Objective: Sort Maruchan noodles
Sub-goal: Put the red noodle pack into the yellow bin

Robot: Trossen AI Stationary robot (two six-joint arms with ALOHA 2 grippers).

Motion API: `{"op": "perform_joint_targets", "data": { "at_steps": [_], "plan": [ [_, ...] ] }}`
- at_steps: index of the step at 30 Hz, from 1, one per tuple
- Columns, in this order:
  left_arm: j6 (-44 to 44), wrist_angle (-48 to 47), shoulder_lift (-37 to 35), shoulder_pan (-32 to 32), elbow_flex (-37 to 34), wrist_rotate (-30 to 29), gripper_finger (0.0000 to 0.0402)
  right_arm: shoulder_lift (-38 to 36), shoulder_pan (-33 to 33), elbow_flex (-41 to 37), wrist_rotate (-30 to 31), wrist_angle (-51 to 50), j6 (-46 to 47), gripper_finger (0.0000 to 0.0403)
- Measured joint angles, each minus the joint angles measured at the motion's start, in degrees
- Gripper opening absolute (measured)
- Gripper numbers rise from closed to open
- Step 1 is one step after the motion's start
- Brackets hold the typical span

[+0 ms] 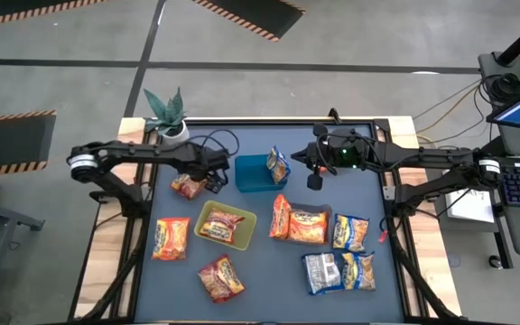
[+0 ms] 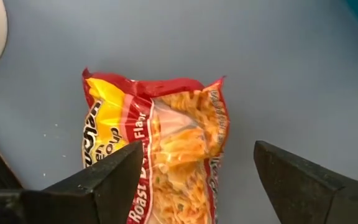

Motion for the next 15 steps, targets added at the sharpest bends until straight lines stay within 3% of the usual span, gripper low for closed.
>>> {"op": "perform_joint_targets", "data": {
  "at_steps": [15],
  "plan": [
    [2.3, -0.2, 8.7, 0.1, -0.2, -4.7, 0.0284, 0.0, 0.0, -0.3, 0.0, 0.0, -0.7, 0.0009]
  ]
}}
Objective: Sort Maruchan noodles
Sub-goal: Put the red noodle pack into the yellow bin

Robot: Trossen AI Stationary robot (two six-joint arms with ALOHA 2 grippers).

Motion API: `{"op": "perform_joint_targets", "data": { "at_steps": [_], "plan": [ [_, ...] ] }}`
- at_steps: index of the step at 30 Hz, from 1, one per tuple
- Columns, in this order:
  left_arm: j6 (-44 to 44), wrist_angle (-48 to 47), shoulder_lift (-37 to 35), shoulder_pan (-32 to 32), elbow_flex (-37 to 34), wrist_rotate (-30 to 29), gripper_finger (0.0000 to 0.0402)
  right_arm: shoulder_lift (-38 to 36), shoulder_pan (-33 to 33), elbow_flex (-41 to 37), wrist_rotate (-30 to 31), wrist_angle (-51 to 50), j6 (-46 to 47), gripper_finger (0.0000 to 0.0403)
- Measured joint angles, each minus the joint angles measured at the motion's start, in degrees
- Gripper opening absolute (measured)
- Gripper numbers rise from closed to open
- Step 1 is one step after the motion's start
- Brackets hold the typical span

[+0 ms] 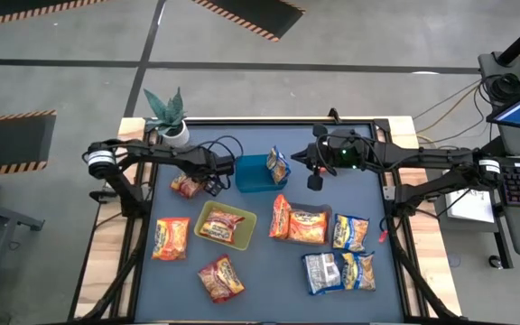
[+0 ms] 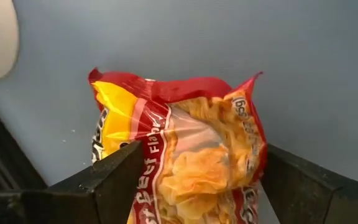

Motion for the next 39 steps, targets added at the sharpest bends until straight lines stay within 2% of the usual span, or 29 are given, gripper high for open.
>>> {"op": "perform_joint_targets", "data": {
  "at_steps": [5, 15, 22, 27, 33, 39],
  "plan": [
    [0.1, -0.1, 1.1, 0.0, -0.9, -1.8, 0.0256, 0.0, 0.0, 0.0, 0.0, 0.0, -0.1, 0.0009],
    [0.5, 0.0, -0.5, 0.0, -1.0, -1.2, 0.0135, 0.0, 0.0, 0.0, 0.0, 0.0, -0.3, 0.0009],
    [2.0, -0.1, -2.6, -0.6, -1.0, -3.1, 0.0079, 0.0, 0.0, 0.0, 0.0, 0.0, -0.3, 0.0009],
    [3.6, -0.1, -7.2, -1.7, -1.0, -6.2, 0.0058, 0.0, 0.0, 0.0, 0.0, 0.0, -0.7, 0.0009],
    [4.4, 0.0, -16.1, -3.5, -0.9, -10.2, 0.0008, 0.0, 0.0, 0.0, 0.1, 0.1, -0.7, 0.0009],
    [4.6, 1.7, -24.3, -6.1, -0.9, -13.0, 0.0, 0.0, 0.0, 0.0, 0.2, 0.4, -0.7, 0.0009]
  ]
}}
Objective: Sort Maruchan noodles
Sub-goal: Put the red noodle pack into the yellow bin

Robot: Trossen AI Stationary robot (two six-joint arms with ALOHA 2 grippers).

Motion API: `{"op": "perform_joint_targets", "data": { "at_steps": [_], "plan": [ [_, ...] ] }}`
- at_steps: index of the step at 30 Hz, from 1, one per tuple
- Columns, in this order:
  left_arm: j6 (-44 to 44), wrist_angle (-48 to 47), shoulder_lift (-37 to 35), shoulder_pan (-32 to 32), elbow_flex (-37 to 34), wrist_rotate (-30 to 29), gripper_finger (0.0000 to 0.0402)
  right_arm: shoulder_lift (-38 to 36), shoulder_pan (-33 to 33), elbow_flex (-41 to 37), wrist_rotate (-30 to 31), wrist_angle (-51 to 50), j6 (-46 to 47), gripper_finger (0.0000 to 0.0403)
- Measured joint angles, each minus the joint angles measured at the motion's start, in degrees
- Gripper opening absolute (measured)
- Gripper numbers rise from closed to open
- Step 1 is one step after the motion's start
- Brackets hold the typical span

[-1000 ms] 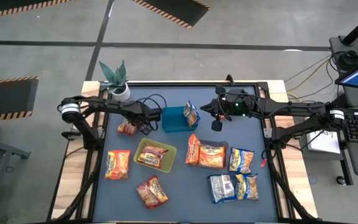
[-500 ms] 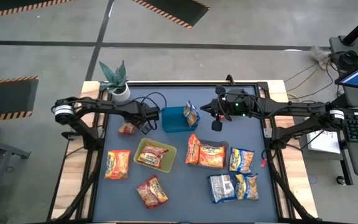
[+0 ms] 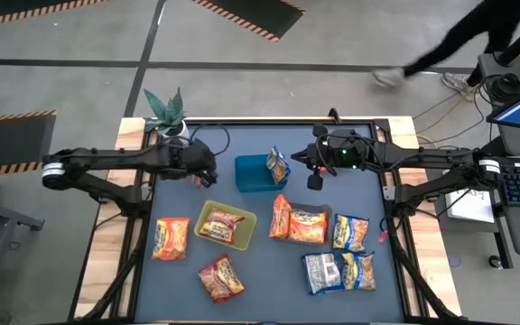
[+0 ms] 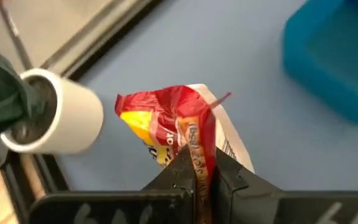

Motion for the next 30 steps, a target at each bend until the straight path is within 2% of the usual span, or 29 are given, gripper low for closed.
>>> {"op": "perform_joint_targets", "data": {
  "at_steps": [4, 9, 14, 20, 26, 30],
  "plan": [
    [5.9, 6.1, -5.0, -3.1, 0.0, -0.9, 0.0001, 0.0, 0.0, 0.0, 0.0, 0.0, 0.0, 0.0009],
    [13.1, 19.1, -11.6, -8.1, 0.0, -0.8, 0.0001, 0.0, 0.0, 0.0, 0.0, 0.0, 0.0, 0.0009],
    [15.4, 20.3, -15.4, -10.5, 0.0, 0.2, 0.0001, 0.0, 0.0, 0.0, 0.0, 0.0, 0.0, 0.0009],
    [15.1, 18.3, -13.2, -10.7, 0.0, 1.7, 0.0, 0.0, 0.0, 0.0, 0.0, 0.1, 2.1, 0.0009],
    [17.8, 13.1, -7.3, -10.3, -0.5, 2.1, 0.0, 0.2, -0.7, 0.1, 0.3, 2.9, 11.6, 0.0009],
    [22.6, 16.0, -4.4, -9.0, -3.2, 10.0, 0.0, 2.6, -2.2, 1.7, 0.3, 2.6, 19.5, 0.0009]
  ]
}}
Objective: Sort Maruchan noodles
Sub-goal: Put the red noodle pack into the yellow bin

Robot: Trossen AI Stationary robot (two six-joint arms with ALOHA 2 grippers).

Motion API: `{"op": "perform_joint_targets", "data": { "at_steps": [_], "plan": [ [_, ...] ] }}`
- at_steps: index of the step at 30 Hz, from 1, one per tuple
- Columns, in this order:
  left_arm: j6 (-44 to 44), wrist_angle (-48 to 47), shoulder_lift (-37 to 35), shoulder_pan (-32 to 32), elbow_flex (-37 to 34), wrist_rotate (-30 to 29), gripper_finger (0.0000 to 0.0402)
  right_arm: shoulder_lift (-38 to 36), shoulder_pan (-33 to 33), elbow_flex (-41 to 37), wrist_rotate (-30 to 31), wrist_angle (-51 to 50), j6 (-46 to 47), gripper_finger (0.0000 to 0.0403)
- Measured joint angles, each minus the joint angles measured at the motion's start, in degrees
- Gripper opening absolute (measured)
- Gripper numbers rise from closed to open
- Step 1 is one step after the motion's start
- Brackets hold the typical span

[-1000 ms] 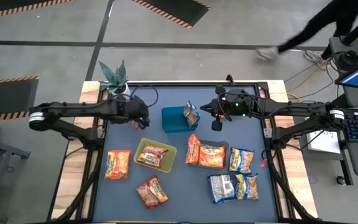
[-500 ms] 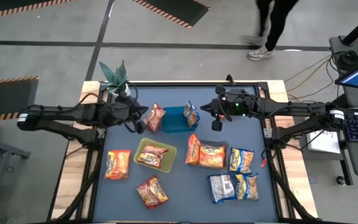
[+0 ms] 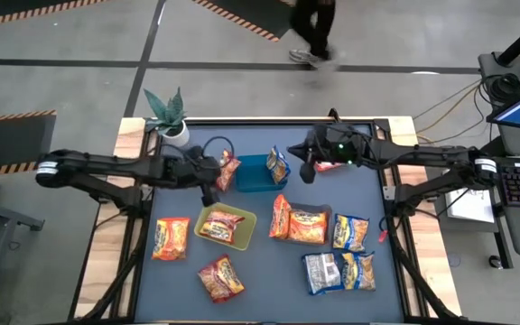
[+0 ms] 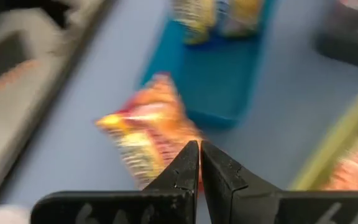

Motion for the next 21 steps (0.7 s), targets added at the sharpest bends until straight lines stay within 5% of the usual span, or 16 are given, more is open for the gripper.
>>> {"op": "perform_joint_targets", "data": {
  "at_steps": [4, 13, 21],
  "plan": [
    [4.8, 6.6, 0.1, 1.9, -5.1, 8.8, 0.0, 5.3, -1.6, 2.9, -0.1, -0.3, 2.5, 0.0009],
    [6.0, 12.1, -2.2, 8.5, -13.8, 8.8, 0.0, 23.7, -6.9, 24.8, -11.5, -9.3, 3.0, 0.0009],
    [9.0, 26.7, -1.6, 10.7, -22.7, 9.5, 0.0, 40.5, -9.1, 48.5, -12.5, -19.3, 3.0, 0.0009]
  ]
}}
